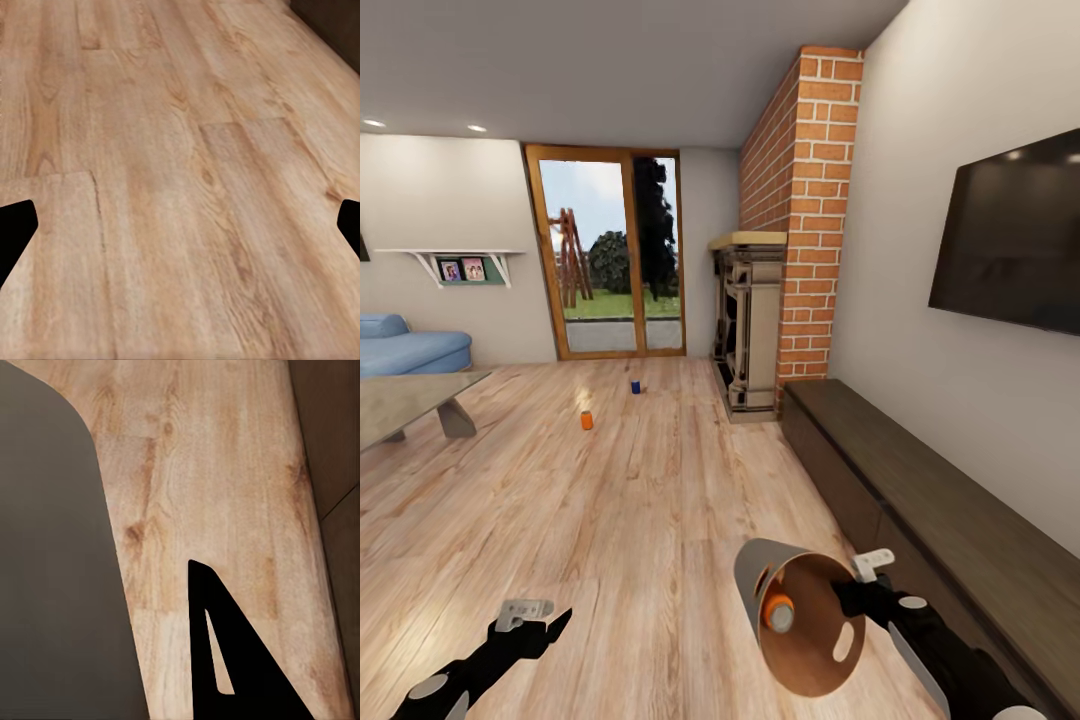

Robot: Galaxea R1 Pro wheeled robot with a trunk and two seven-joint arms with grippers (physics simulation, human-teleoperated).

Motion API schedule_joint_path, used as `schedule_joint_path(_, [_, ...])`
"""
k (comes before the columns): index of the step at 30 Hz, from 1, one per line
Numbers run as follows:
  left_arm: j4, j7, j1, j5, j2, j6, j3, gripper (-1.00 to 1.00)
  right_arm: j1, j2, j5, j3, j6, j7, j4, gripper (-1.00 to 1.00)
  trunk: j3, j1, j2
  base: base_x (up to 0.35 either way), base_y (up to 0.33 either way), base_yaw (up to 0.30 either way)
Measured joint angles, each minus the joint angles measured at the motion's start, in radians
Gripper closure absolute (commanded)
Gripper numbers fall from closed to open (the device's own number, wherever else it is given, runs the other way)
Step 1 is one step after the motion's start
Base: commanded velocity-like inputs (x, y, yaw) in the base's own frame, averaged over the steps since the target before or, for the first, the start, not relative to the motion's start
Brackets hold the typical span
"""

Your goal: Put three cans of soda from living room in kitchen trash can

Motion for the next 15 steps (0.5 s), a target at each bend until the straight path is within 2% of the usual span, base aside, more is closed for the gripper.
schedule_joint_path(6, [0.000,0.012,0.000,0.000,-0.001,0.007,0.000,-1.00,0.000,0.002,0.002,-0.021,-0.011,-0.002,0.026,1.00,0.000,0.000,0.000,0.230,0.000,0.000])
schedule_joint_path(15, [0.037,0.024,0.000,0.000,-0.010,0.004,-0.005,-1.00,0.000,0.010,0.002,-0.045,-0.016,-0.003,0.042,1.00,0.000,0.000,0.000,0.307,0.000,0.000])
